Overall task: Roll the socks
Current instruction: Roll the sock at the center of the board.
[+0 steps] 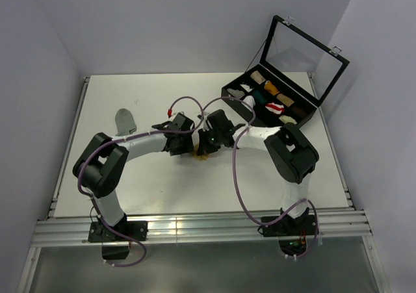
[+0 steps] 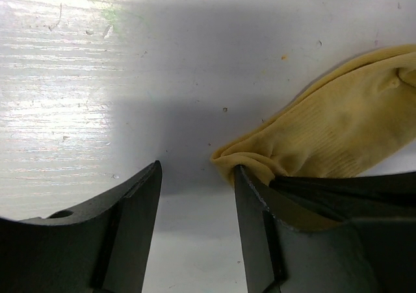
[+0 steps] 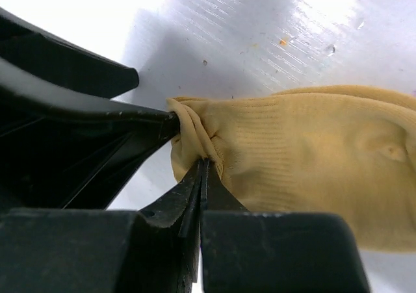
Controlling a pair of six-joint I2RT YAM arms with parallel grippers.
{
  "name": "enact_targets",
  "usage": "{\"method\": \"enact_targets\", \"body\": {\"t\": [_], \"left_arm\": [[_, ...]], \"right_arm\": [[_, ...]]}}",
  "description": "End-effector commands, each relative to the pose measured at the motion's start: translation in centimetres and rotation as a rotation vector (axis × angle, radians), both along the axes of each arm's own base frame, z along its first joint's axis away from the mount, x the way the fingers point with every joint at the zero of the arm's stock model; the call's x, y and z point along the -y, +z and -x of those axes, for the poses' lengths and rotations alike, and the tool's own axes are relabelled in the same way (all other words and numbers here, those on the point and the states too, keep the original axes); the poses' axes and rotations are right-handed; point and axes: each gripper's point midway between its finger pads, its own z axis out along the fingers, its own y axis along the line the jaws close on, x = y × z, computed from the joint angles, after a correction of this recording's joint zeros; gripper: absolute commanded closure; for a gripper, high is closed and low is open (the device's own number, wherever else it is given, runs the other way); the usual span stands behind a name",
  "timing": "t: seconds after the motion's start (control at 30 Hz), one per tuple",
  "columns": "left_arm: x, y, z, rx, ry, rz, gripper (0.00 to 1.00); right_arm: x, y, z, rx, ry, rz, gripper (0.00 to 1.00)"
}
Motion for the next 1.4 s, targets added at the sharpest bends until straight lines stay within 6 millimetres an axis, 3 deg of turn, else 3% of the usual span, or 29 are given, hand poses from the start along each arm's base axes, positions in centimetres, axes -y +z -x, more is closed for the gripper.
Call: {"method": "enact_targets", "body": {"t": [0.0, 0.13, 0.33, 0.47, 0.63, 0.9, 1.3, 1.37], "left_arm": [[-0.5, -0.9, 1.9, -0.059, -0.007, 0.0, 0.45], [-0.5, 0.6, 1.7, -0.013, 0.005, 0.033, 0.41], [-0.5, 2.3, 1.8, 0.045, 0.032, 0.124, 0.26], [-0.3, 2.7, 1.5, 0.056, 0.053, 0.236, 0.24], [0.0, 2.0, 1.1, 0.031, 0.093, 0.328, 0.28], [2.1, 1.1, 0.4, -0.015, 0.097, 0.432, 0.34], [2.1, -2.9, 0.9, -0.111, 0.139, 0.402, 0.46], [1.9, -3.7, 1.1, -0.121, 0.147, 0.393, 0.53]], "right_arm": [[0.5, -1.1, -0.4, -0.084, -0.046, -0.018, 1.0], [1.3, -2.5, -0.4, -0.18, -0.08, -0.052, 1.0], [2.2, -3.4, -0.4, -0.305, -0.12, -0.136, 1.0], [2.4, -3.4, -0.5, -0.349, -0.133, -0.187, 1.0], [3.0, -4.0, -0.8, -0.379, -0.159, -0.196, 1.0], [3.5, -5.0, -0.7, -0.427, -0.189, -0.214, 1.0], [3.4, -4.6, -0.9, -0.422, -0.182, -0.23, 1.0], [3.4, -4.7, -1.0, -0.421, -0.184, -0.231, 1.0]]}}
